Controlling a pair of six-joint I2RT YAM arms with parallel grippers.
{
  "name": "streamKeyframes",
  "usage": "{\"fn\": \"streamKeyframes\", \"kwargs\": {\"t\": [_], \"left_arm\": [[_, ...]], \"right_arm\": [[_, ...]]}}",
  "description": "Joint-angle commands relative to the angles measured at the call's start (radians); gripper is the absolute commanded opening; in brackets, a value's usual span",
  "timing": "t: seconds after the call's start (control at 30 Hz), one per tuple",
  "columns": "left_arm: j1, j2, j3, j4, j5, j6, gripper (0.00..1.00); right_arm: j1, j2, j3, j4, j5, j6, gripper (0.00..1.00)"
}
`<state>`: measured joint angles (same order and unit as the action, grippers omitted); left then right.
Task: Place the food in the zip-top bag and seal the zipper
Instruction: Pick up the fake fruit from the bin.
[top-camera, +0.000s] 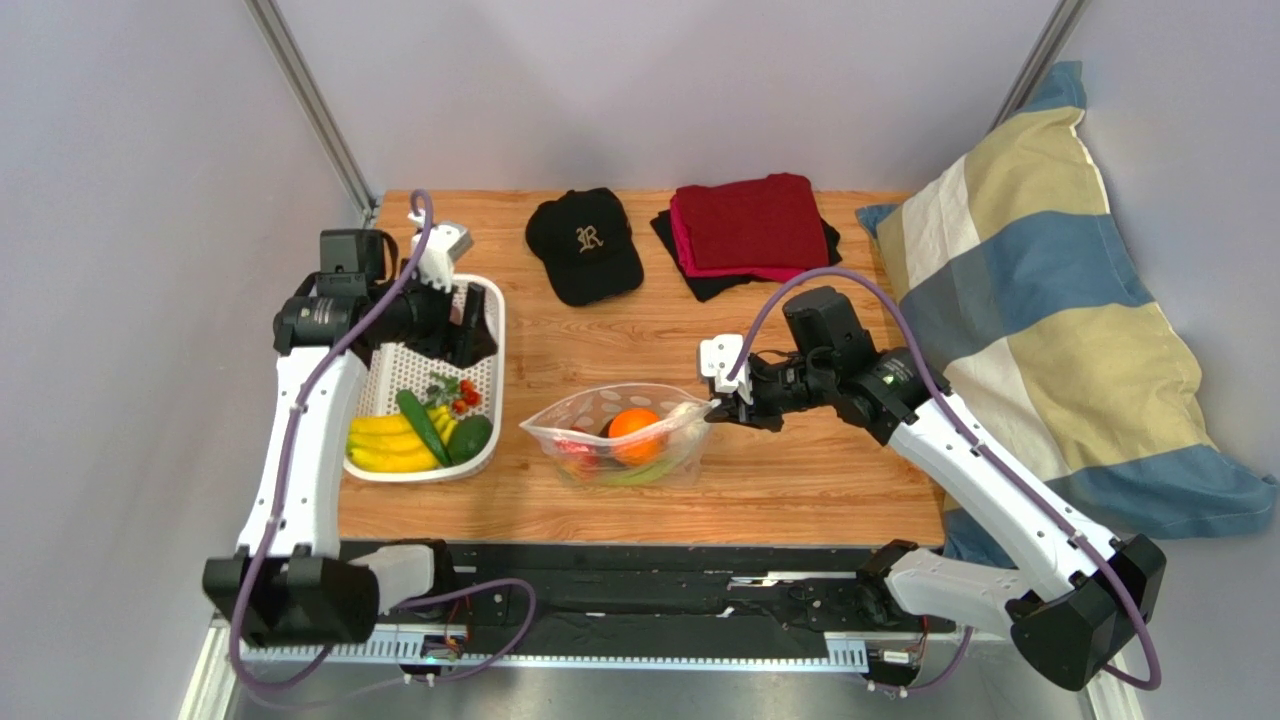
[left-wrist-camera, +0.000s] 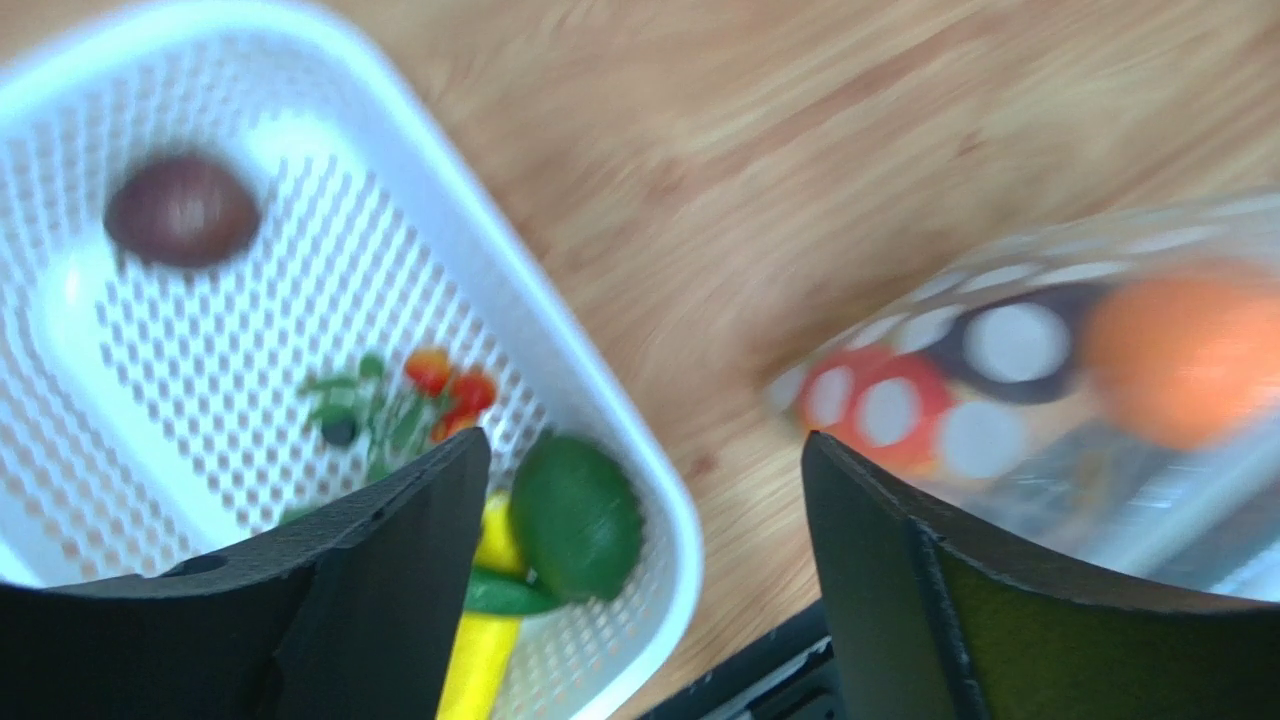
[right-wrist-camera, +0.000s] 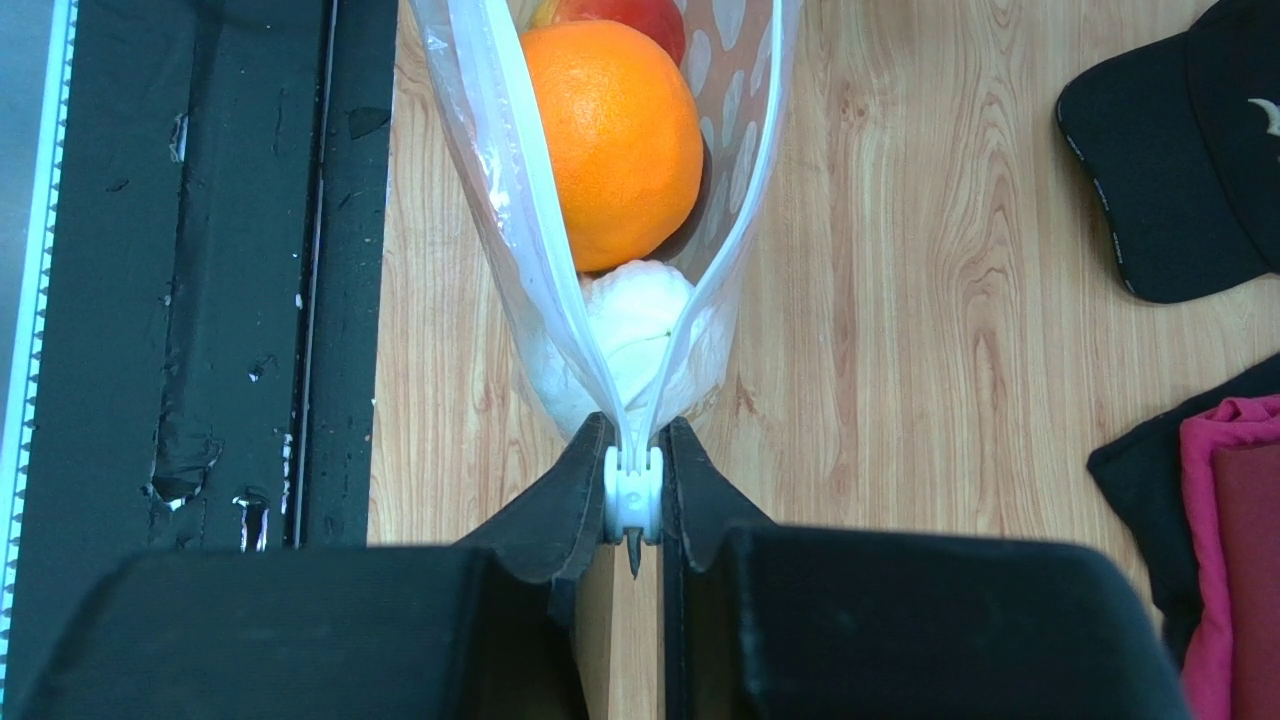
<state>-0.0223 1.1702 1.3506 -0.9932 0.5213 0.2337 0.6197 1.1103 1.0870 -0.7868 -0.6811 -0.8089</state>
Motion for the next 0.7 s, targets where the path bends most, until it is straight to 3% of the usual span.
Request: {"fn": "streamKeyframes", "kwargs": {"t": [0.0,0.13,0.37,0.67], "left_arm": [[0.148,0.138,-0.103,-0.039,-0.039,0.159,0.81],[0.223,0.250,-0.125,0.004,-0.109,0.174,0.81],[0.228,0.429,-0.153,0.125,-0.317,0.225,0.80],[0.259,0.414,-0.154,0.094,-0.382,0.151,0.80]], "right_arm": [[0.008,-0.015,0.011,0.043,-0.009,-0.004,0.00],[0.008,-0.017,0.011,0.041,-0.006,-0.004,0.00],[0.008,-0.026,0.005,0.034,0.005,-0.009,0.00],[0.006,-0.046,-0.010,0.026,0.012,-0.003,0.00]]}}
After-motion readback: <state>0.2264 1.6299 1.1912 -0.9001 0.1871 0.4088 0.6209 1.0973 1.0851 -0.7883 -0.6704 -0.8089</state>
